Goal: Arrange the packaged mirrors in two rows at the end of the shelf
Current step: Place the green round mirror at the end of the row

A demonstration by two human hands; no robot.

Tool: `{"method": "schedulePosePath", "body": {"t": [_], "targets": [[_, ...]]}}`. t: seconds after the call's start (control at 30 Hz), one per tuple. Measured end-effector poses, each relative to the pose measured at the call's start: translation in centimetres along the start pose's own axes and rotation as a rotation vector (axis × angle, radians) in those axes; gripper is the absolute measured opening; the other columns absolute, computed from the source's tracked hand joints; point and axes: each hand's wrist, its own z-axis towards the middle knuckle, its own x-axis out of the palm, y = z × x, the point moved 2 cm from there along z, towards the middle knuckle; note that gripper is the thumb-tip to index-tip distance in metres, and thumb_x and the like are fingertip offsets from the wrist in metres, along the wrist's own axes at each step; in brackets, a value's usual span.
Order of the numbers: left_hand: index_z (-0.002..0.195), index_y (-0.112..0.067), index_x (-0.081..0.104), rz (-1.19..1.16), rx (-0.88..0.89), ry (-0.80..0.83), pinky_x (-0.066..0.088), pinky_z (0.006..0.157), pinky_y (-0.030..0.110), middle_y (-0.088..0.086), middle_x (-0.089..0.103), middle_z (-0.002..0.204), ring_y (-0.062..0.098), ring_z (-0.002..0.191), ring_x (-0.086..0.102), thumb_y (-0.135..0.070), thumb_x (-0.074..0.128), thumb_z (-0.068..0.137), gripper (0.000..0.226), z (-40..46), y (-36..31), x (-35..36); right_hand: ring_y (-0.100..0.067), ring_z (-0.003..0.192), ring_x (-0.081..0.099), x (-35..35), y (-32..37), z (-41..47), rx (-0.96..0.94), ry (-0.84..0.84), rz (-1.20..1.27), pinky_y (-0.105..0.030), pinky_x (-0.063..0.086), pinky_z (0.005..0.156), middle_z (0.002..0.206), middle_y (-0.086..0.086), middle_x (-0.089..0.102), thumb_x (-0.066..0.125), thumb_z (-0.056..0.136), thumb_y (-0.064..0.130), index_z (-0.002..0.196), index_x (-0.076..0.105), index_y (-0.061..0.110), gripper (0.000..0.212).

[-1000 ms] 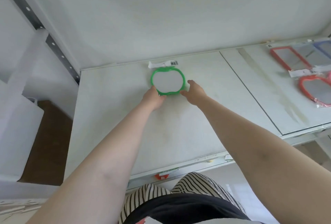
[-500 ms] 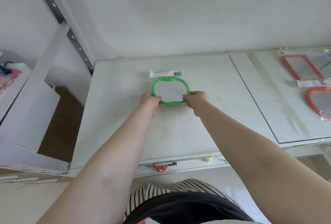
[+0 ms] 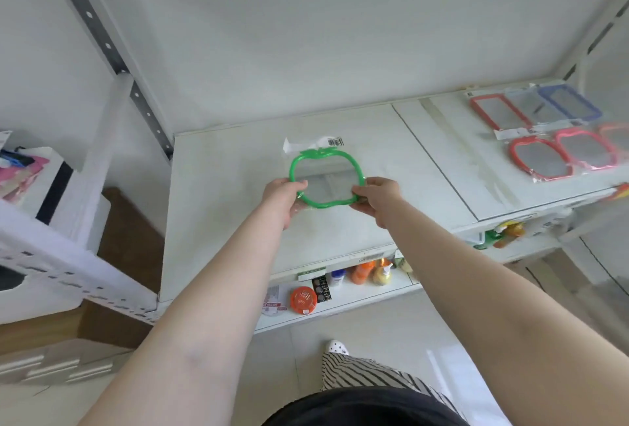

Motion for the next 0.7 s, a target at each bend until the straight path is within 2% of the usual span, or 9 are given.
{"method": "schedulePosePath", "body": {"t": [0.07,0.17,0.27,0.33,0.43,0.53,0.63,0.7], "targets": [[0.096,-0.012,0.06,-0.019,0.001,-0.008,0.055,0.063,0.03,0.006,0.058,0.081,0.015,0.063,0.056,-0.005,0.06,0.09,0.009,-1.7,0.4,-0.3,-0.024,0.063,0.064,-1.5,-1.1,-2.5,-0.001,-0.011,-0.016,-0.03,0.061,0.059,0.08,-0.014,0.062,0.068,0.082,-0.005,0.111,0.06,0.002,0.031],[0.114,-0.012,0.062,-0.009,0.035,-0.03,0.05,0.063,0.027,0.009,0.06,0.087,0.014,0.062,0.053,-0.003,0.057,0.091,0.026,-3.7,1.4,-0.6,-0.022,0.062,0.063,-4.0,-3.0,-6.3,0.004,-0.025,-0.02,-0.025,0.059,0.048,0.076,-0.014,0.062,0.068,0.082,-0.004,0.11,0.061,0.002,0.03],[0.113,-0.009,0.065,0.027,0.047,-0.037,0.049,0.06,0.025,0.014,0.063,0.091,0.014,0.059,0.053,-0.001,0.058,0.089,0.026,-5.7,2.8,-0.1,-0.02,0.055,0.064,-6.8,-5.0,-9.6,0.01,-0.04,-0.034,-0.025,0.059,0.051,0.073,-0.014,0.064,0.07,0.081,-0.003,0.106,0.063,0.006,0.027],[0.116,-0.005,0.065,0.064,0.048,-0.024,0.051,0.06,0.025,0.019,0.067,0.104,0.015,0.061,0.055,0.001,0.059,0.088,0.029,-7.0,3.9,0.7,-0.02,0.052,0.066,-8.7,-6.2,-11.1,0.018,-0.054,-0.013,-0.029,0.061,0.057,0.071,-0.014,0.065,0.07,0.081,-0.002,0.105,0.063,0.008,0.027],[0.115,-0.003,0.065,0.109,0.065,0.022,0.053,0.065,0.028,0.019,0.066,0.114,0.02,0.071,0.06,0.002,0.06,0.088,0.029,-9.0,5.5,2.4,-0.022,0.057,0.067,-11.4,-7.3,-12.8,0.012,-0.099,0.011,-0.032,0.062,0.06,0.074,-0.015,0.065,0.07,0.08,-0.004,0.109,0.062,0.006,0.032],[0.112,-0.003,0.067,0.156,0.077,0.045,0.055,0.073,0.032,0.016,0.067,0.106,0.027,0.086,0.061,0.003,0.062,0.086,0.027,-10.3,6.6,4.5,-0.02,0.057,0.066,-14.1,-7.8,-14.0,-0.001,-0.116,0.037,-0.028,0.061,0.054,0.076,-0.014,0.063,0.07,0.08,-0.004,0.115,0.061,0.0,0.036],[0.11,-0.005,0.068,0.211,0.079,0.066,0.054,0.071,0.03,0.007,0.064,0.081,0.026,0.08,0.058,0.002,0.063,0.085,0.027,-11.6,7.6,6.8,-0.013,0.048,0.066,-16.8,-8.3,-15.0,0.005,-0.137,0.072,-0.024,0.058,0.049,0.076,-0.011,0.062,0.068,0.082,-0.003,0.112,0.062,0.004,0.031],[0.109,-0.007,0.068,0.252,0.082,0.067,0.053,0.072,0.032,0.002,0.06,0.071,0.025,0.074,0.057,0.0,0.063,0.084,0.027,-12.5,8.5,8.7,-0.016,0.057,0.065,-19.0,-9.0,-15.2,0.008,-0.15,0.094,-0.026,0.061,0.056,0.078,-0.011,0.062,0.068,0.083,-0.002,0.114,0.062,0.004,0.032]]}}
